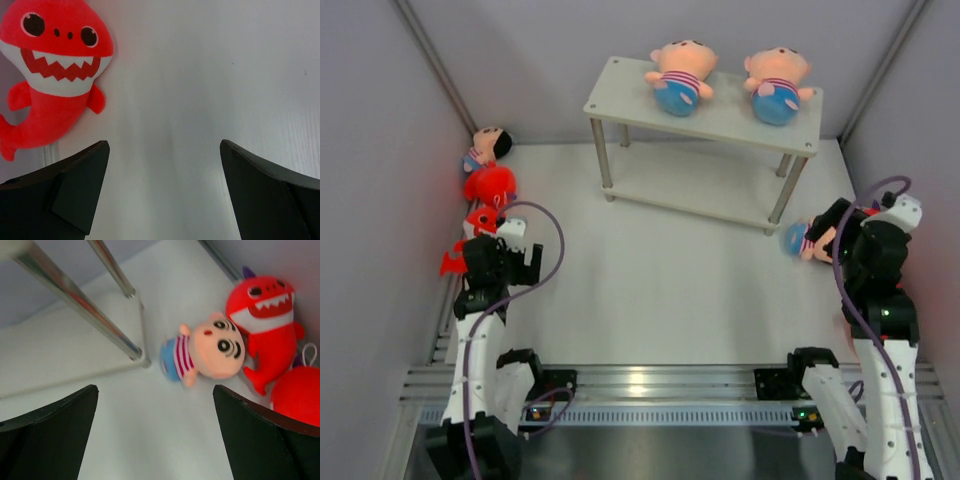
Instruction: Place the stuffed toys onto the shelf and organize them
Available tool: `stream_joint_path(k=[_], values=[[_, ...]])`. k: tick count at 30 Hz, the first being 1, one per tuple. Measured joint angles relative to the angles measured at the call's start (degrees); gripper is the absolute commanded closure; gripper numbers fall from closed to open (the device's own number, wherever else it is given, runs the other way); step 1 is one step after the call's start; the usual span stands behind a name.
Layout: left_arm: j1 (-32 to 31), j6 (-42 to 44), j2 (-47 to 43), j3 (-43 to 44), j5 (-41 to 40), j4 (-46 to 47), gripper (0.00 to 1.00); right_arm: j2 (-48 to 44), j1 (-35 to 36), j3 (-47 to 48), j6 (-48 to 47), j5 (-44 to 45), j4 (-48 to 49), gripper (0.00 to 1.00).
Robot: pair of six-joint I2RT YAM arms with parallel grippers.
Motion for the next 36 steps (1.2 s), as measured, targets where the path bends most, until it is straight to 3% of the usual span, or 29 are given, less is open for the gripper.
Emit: stream_joint_path(k=[7, 15, 22, 26, 29, 31, 36], values=[[-0.26, 4.50, 16.61, 18.21, -10.88, -8.55, 0.02, 1.40, 0.00, -14.34, 1.62, 7.98, -2.93, 0.01], [-0.26, 2.36, 22.75, 21.81, -14.56, -12.13, 0.02, 7.04, 0.76, -14.78, -0.31, 14.84, 0.72, 0.01], [1.99, 0.15, 32.30, 25.33, -23.78, -13.60, 0.02, 8.57, 0.90, -15.61, -0.57, 14.62, 6.14, 0.01], [5.05, 2.38, 39.82, 32.35, -27.67, -16.44, 0.02, 7.58, 0.96, -17.62, -0.52, 12.98, 8.59, 0.01], [7.37, 7.23, 48.24, 41.62, -25.66, -17.97, 0.02, 7.10, 1.05, -17.90, -0.59, 11.98, 9.09, 0.01], [8.90, 13.27, 52.15, 45.55, -19.91, -20.02, 0.02, 6.45, 1.70, -17.86, -0.61, 11.58, 9.49, 0.01], [12.94, 28.55, 56.15, 47.15, -10.60, -26.27, 0.02, 5.16, 3.48, -17.35, -0.68, 9.07, 9.73, 0.01]])
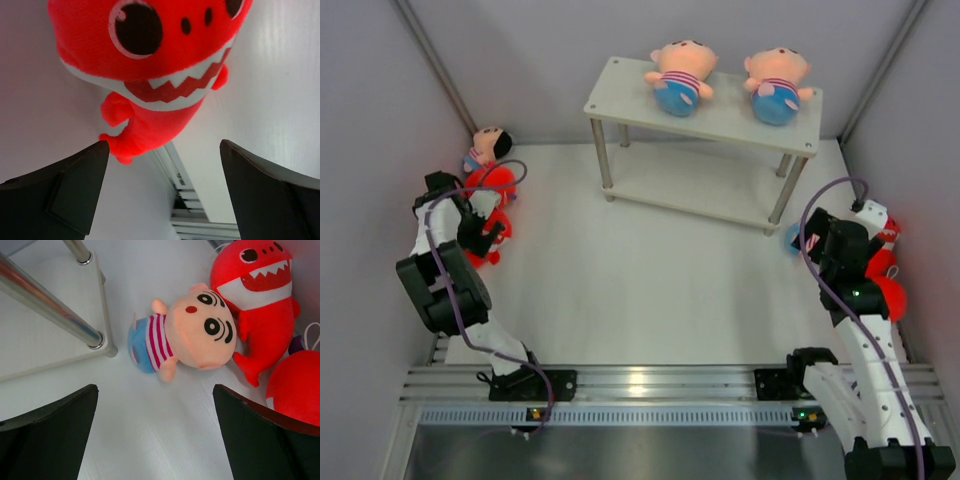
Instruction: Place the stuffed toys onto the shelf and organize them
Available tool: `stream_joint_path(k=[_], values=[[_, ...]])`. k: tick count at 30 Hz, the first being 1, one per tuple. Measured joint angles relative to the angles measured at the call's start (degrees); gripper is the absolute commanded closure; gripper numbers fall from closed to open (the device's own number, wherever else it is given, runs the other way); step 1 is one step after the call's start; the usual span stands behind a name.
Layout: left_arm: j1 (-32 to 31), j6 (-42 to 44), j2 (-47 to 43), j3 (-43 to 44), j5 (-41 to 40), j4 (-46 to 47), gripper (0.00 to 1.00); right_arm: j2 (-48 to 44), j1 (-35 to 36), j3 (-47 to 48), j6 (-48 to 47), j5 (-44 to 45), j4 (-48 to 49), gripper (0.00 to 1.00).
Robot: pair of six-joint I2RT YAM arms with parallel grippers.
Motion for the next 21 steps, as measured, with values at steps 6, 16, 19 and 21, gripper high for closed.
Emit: stream_joint_path(k=[6, 16, 19, 21], values=[[2.86, 9.25, 5.11, -1.95, 0.55, 0.35, 0.02, -1.77, 0.09, 1.70, 0.63, -2.01, -0.37, 0.01], [3.41, 8.02, 6.32, -7.74, 1.29, 12.81, 1.00, -5.07, 0.09, 4.35, 2.56, -4.87, -3.23, 0.01], [3.48, 6.80, 3.26, -9.70, 3.45, 12.33, 1.00, -5.92, 0.09, 5.73, 2.51, -6.05, -4.52, 0.01], [3.56, 5.86, -0.63, -10.99, 5.99, 8.87, 1.00, -6.64, 0.09, 6.45, 2.27, -8.39, -5.11, 0.04]])
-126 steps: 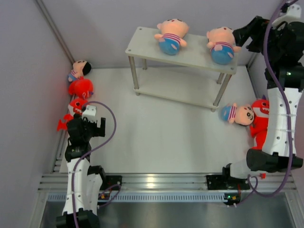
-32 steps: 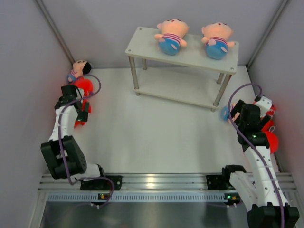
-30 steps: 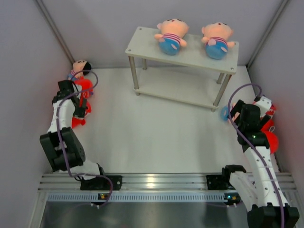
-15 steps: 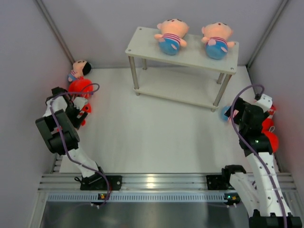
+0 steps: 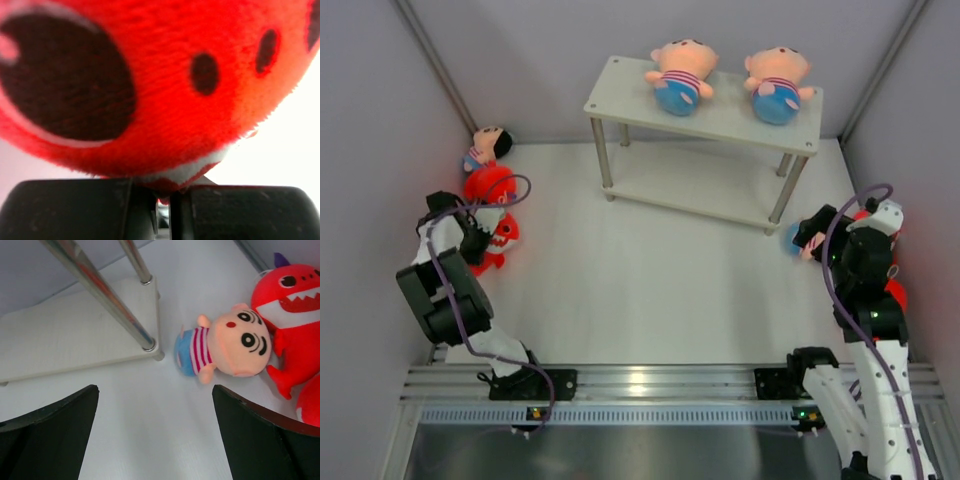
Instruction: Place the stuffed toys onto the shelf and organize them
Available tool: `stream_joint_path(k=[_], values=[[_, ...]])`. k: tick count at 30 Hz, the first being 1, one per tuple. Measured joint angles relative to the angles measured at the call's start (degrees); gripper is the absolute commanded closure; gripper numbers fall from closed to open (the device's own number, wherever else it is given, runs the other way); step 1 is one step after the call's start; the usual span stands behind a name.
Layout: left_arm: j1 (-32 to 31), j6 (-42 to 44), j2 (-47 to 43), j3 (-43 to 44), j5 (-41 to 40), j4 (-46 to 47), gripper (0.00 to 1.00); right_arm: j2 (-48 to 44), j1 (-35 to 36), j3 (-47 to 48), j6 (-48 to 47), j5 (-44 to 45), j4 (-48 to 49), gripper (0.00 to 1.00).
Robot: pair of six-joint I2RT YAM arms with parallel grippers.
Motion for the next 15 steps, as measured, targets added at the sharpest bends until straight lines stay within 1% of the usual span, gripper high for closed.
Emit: stream_joint_path(k=[3, 6, 8, 10, 12, 13, 15], values=[[0.02, -3.13, -9.11, -0.50, 6.27, -6.78, 1.00, -1.07, 0.00, 0.59, -0.68, -5.88, -0.42, 0.09], [-0.24, -6.27, -21.27, -0.55, 13.64, -11.58, 1.00, -1.40, 0.00, 0.63, -0.85, -12.70, -0.33, 0.11], [-1.99, -8.00, -28.70, -0.63, 16.63, -14.43, 1.00, -1.27, 0.00, 0.63, -0.76, -16.20, -0.37, 0.12], [-6.82, -9.81, -33.97, -1.22, 17.99, -16.57, 1.00, -1.22, 0.00, 0.63, -0.46, -19.47, -0.37, 0.13], [-14.62, -12.20, -36.85, -2.71, 19.34, -17.81, 1.00, -1.20, 0.00, 0.63, -0.17, -21.77, -0.37, 0.13], [-19.37, -13.57, -37.24, -3.45, 20.04, -18.71, 1.00, -1.20, 0.00, 0.63, -0.04, -22.69, -0.37, 0.13], [-25.92, -16.22, -36.48, -3.80, 21.03, -20.68, 1.00, -1.53, 0.00, 0.63, 0.22, -24.02, -0.57, 0.13]])
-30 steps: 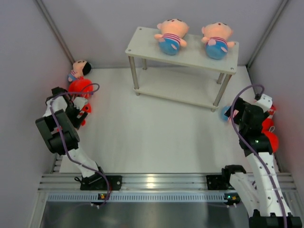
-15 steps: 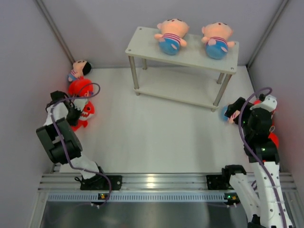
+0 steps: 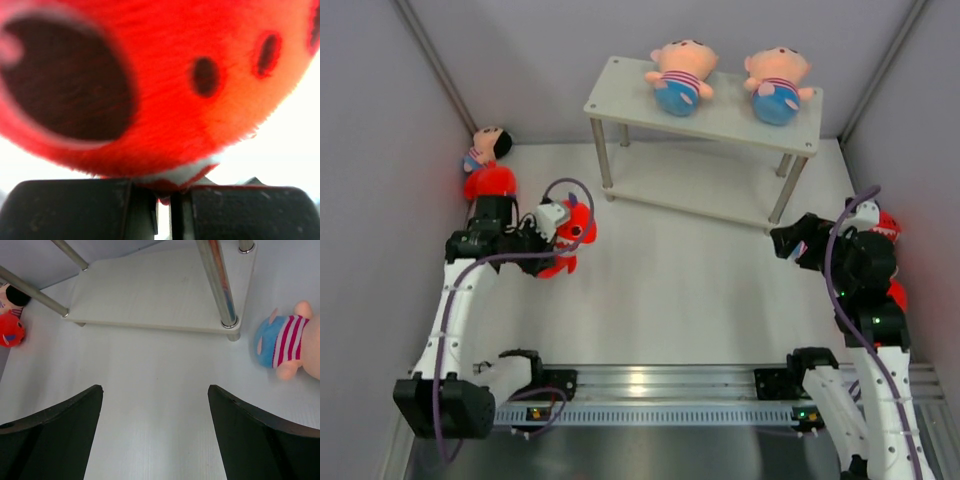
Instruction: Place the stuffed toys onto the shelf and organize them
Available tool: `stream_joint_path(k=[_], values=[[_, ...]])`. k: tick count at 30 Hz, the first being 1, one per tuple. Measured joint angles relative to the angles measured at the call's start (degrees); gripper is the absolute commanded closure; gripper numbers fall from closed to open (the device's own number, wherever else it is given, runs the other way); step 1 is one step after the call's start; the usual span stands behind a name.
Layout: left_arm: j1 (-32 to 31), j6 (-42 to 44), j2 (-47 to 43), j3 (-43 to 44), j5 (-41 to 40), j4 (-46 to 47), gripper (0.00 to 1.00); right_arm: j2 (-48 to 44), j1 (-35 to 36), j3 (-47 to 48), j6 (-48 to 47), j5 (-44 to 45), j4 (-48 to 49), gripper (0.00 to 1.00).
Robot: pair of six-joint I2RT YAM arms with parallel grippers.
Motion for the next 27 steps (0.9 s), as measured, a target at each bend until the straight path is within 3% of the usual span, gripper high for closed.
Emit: stream_joint_path(k=[3, 7, 11, 20, 27], values=[[-10.08, -5.49, 5.46, 0.74, -1.29, -0.94, 1.00, -1.53, 0.00, 0.00, -0.02, -0.37, -0.85, 0.13], [-23.65, -12.35, 18.45, 8.61, -4.26, -1.77, 1.00, -4.33, 0.00, 0.02, -0.11, 0.04, -2.23, 0.13], [-30.69, -16.33, 29.35, 18.32, -9.79, -0.46, 1.00, -5.77, 0.00, 0.39, -0.17, 1.11, -3.69, 0.13], [-34.88, -23.23, 46.29, 34.14, -19.30, 2.51, 1.00, -7.21, 0.00, 1.57, -1.07, 4.04, -6.14, 0.13], [-35.50, -26.56, 52.94, 40.70, -23.69, 4.92, 1.00, -7.28, 0.00, 1.60, -1.36, 5.25, -7.34, 0.12]])
